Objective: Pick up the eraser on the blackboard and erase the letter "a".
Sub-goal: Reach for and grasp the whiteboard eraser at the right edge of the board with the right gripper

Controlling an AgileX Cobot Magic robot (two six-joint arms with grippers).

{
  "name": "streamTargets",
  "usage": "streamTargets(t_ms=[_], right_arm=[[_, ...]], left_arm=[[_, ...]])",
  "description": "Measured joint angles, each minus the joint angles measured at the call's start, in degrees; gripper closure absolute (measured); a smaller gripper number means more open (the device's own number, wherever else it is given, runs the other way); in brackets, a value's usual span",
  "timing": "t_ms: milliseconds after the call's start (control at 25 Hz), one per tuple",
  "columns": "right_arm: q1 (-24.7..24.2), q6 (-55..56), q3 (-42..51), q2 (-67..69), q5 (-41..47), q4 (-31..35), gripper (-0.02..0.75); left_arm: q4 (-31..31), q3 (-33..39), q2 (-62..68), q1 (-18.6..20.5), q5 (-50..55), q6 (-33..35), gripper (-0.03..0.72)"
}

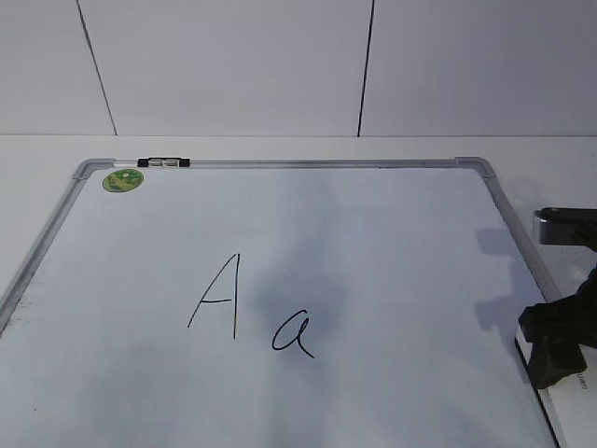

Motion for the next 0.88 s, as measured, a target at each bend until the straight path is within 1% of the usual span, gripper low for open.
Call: streamTargets(t_ms=[800,880], right_arm=[[0.0,0.0,0.0,2.0,-0.7,0.0,0.141],[0.0,0.0,0.0,2.0,-0.7,0.0,0.154]], left_arm=[[0.0,0.0,0.0,0.0,0.0,0.0,0.444],[0.0,0.0,0.0,0.0,0.0,0.0,0.443]])
